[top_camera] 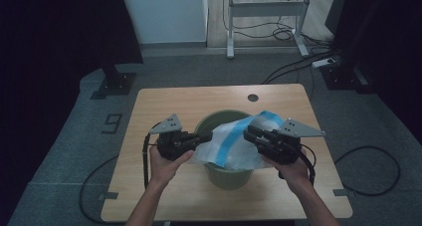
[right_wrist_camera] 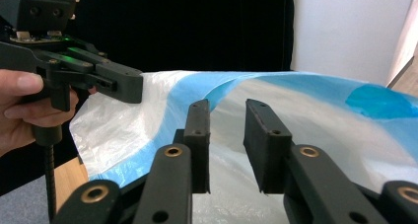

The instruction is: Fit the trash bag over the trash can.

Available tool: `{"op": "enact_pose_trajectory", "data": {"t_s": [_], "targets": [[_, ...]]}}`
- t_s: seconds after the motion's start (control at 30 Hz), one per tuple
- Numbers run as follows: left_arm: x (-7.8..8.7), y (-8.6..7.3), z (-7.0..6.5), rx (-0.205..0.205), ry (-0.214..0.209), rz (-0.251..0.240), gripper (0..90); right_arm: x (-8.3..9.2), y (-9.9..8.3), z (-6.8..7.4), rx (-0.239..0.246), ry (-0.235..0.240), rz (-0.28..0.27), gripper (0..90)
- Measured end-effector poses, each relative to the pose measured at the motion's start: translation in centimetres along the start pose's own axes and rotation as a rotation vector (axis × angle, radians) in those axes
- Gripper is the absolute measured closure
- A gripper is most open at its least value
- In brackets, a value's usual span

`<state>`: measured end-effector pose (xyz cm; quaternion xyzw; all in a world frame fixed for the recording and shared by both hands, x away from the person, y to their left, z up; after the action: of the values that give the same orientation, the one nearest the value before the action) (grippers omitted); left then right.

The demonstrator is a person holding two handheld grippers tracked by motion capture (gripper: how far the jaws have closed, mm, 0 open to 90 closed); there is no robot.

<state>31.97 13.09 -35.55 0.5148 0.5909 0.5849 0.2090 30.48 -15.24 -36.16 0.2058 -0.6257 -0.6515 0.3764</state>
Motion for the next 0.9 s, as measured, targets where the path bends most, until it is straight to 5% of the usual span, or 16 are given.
{"op": "enact_pose_trajectory", "data": {"t_s": [0.33,0.5,0.9], "targets": [[-0.2,0.1,-0.2,-0.009,-0.008,0.002,90.0,-0.4,0.3,0.0,-0.014,0.022,-0.003,73.9],[-0.1,0.1,-0.2,-0.012,-0.010,0.002,90.0,-0.7,0.4,0.2,-0.008,0.043,-0.007,87.9],[1.0,0.4,0.2,-0.008,0.018,-0.087,90.0,-0.3,0.1,0.3,0.018,0.019,0.011,89.5]]}}
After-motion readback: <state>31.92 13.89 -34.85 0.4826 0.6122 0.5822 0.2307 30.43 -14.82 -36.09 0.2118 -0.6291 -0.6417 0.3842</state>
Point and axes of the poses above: each handheld gripper's, and its own axes: x roughly backward along the jaws, y roughly out of its top, z roughly to its left, the point moved 2 cm from there along -x, roughly forward along the jaws, and after that the axes turned 1 degree about x, right-handed, at the moved point
